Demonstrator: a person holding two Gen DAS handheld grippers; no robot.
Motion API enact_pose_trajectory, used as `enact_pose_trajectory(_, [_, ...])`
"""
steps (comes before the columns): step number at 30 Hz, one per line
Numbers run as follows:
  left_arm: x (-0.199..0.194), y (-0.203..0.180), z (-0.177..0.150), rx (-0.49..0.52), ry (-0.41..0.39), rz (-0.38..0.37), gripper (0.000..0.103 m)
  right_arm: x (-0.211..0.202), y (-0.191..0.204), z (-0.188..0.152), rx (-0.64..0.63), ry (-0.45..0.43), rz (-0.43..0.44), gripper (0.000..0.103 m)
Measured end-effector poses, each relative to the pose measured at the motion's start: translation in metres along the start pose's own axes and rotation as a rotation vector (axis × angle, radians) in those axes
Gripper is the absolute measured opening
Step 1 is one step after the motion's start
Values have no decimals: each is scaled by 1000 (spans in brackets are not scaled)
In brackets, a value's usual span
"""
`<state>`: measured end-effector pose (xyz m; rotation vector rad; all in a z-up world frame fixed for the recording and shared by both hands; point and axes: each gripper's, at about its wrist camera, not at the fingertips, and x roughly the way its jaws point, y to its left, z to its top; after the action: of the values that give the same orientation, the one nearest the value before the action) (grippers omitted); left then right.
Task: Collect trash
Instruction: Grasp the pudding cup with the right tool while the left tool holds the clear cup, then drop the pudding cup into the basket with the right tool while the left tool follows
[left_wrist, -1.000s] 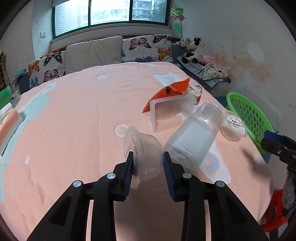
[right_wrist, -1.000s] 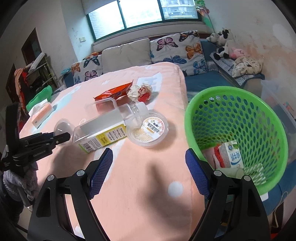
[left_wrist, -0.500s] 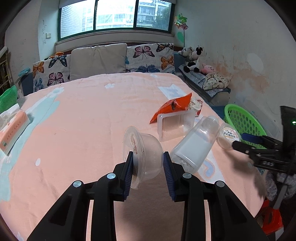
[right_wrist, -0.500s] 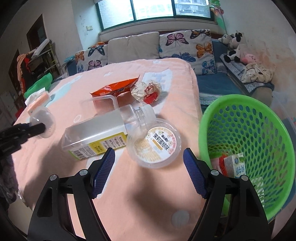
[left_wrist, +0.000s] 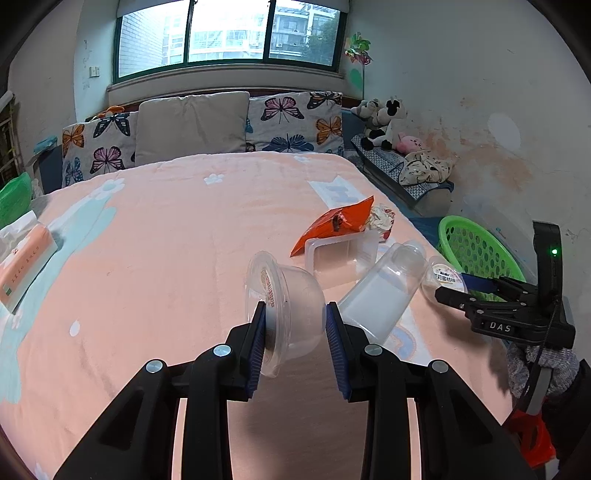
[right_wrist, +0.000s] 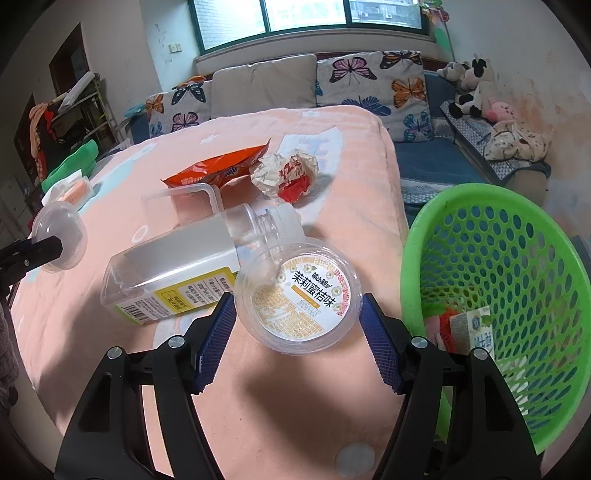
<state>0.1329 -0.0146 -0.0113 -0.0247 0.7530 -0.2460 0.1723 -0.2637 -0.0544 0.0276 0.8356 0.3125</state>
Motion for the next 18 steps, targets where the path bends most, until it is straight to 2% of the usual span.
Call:
enact_pose_trajectory(10, [-4,-8,6,20,-11,-15,31,-15,0,-6,12,-39,-1,68])
enact_pose_trajectory(18, [-5,-32,18,49,-20,-67,31,-42,-11,-14,35,-77,-33,68])
